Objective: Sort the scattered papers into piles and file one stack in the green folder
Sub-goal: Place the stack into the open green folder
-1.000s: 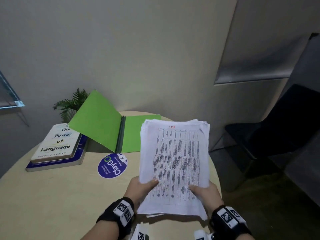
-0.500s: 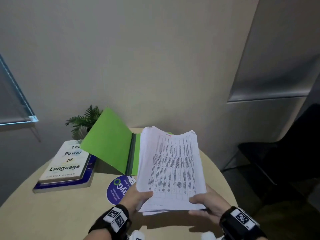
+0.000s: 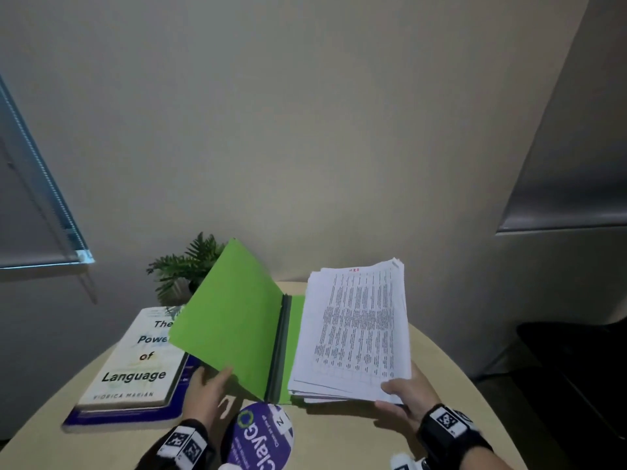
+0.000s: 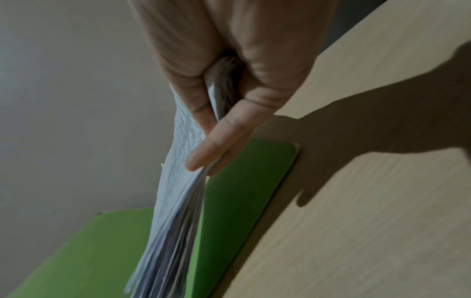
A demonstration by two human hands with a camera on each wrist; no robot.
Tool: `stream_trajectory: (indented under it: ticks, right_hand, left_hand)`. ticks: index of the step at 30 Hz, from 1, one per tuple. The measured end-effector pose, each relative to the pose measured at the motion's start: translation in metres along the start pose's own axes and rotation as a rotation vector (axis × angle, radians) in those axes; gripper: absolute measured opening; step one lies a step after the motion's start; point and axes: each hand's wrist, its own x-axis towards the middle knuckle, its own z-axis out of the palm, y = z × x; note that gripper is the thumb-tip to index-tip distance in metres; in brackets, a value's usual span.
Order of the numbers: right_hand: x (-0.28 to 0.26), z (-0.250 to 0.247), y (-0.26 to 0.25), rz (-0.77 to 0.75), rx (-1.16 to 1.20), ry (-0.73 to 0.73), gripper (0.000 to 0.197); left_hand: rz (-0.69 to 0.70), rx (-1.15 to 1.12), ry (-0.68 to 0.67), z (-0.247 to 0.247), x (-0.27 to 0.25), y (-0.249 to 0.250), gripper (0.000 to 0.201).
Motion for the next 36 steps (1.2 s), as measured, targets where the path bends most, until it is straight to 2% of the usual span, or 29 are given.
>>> stream_trajectory:
  ticks: [1, 4, 6, 9, 13, 18, 21, 23, 26, 27, 30, 32, 36]
  right_hand:
    - [0.008, 0.004, 0.003, 0.017, -0.005, 0.005, 0.055]
    - [0.027, 0.017, 0.012, 0.058, -0.021, -0.019, 0.056]
    - [0.037, 0.025, 0.018, 0.074, -0.057, -0.048, 0.058]
    - [0.048, 0.032, 0.026, 0.074, -0.154, -0.079, 0.067]
    - [0.058, 0.037, 0.03, 0.023, -0.256, -0.092, 0.074]
    - [0.064, 0.03, 0.031, -0.085, -0.281, 0.013, 0.061]
    - [0.069, 0.024, 0.034, -0.092, -0.345, 0.012, 0.065]
    - [0.073, 0.021, 0.035, -0.082, -0.375, -0.022, 0.067]
    - [0.071, 0.02, 0.034, -0.098, -0.488, -0.034, 0.069]
    - [0.071, 0.02, 0.034, -0.119, -0.564, -0.014, 0.07]
    - [0.069, 0.025, 0.032, -0.161, -0.774, 0.023, 0.073]
    - [0.068, 0.031, 0.031, -0.179, -0.924, 0.001, 0.075]
    - [0.076, 0.018, 0.033, -0.2, -0.825, -0.203, 0.08]
  left_hand:
    - [0.002, -0.007, 0.014, 0.0, 0.005, 0.006, 0.101]
    - [0.089, 0.062, 0.066, 0.005, 0.011, 0.019, 0.065]
    - [0.121, 0.089, 0.065, 0.014, 0.005, 0.028, 0.054]
    - [0.185, 0.083, 0.015, 0.032, -0.016, 0.042, 0.055]
    - [0.251, 0.055, -0.163, 0.054, -0.05, 0.055, 0.051]
    - [0.291, 0.088, -0.188, 0.063, -0.05, 0.05, 0.05]
    - [0.325, 0.137, -0.255, 0.066, -0.035, 0.04, 0.033]
    - [0.323, 0.229, -0.303, 0.07, -0.026, 0.03, 0.037]
    - [0.356, 0.348, -0.358, 0.08, -0.012, 0.014, 0.083]
    - [0.354, 0.385, -0.386, 0.083, -0.009, 0.01, 0.084]
    - [0.357, 0.601, -0.502, 0.098, -0.012, 0.007, 0.042]
    - [0.413, 0.786, -0.566, 0.113, -0.012, -0.003, 0.048]
    - [0.403, 1.222, -0.656, 0.138, -0.01, -0.02, 0.063]
